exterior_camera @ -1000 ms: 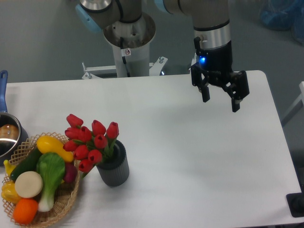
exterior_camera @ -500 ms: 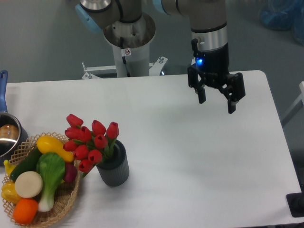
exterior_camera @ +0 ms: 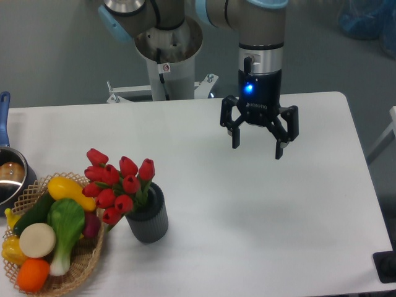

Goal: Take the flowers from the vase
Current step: 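Move the open gripper toward the red tulips in the grey vase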

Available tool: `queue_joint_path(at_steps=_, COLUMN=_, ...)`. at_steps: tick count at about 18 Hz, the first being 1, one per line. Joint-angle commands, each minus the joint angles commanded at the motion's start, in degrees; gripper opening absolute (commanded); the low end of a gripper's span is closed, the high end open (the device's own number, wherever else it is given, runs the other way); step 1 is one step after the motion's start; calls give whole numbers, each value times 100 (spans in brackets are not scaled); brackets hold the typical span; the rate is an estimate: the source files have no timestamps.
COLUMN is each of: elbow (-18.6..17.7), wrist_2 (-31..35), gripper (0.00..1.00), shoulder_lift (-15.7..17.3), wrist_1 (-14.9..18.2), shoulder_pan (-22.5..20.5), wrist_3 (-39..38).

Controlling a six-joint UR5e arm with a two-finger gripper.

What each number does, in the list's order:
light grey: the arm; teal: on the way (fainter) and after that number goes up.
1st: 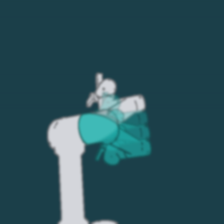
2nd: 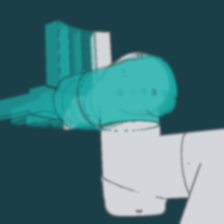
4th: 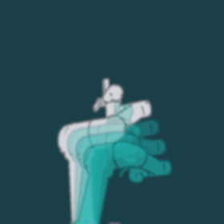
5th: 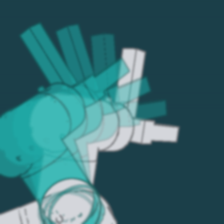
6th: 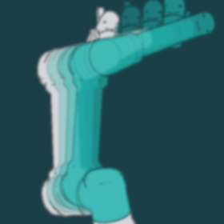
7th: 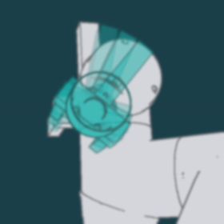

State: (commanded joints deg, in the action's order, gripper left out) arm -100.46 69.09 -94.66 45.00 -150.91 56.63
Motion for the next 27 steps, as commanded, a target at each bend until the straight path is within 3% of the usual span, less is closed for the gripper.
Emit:
queue_joint_path(at_steps=2, elbow=18, wrist_2=-80, gripper=100, shoulder_lift=-35, wrist_1=0, shoulder_pan=44, wrist_3=-414)
queue_joint_path(at_steps=7, elbow=18, wrist_2=-80, gripper=100, shoulder_lift=-97, wrist_1=-26, shoulder_pan=211, wrist_3=-407)
queue_joint_path(at_steps=11, elbow=0, wrist_2=-150, gripper=100, shoulder_lift=-246, wrist_1=-308, shoulder_pan=404, wrist_3=-188)
queue_joint_path(at_steps=18, elbow=-140, wrist_2=-967, gripper=100, shoulder_lift=-299, wrist_1=-299, shoulder_pan=466, wrist_3=-170)
queue_joint_path(at_steps=27, elbow=-887, wrist_2=-1468, gripper=100, shoulder_lift=-123, wrist_1=-281, shoulder_pan=458, wrist_3=199)
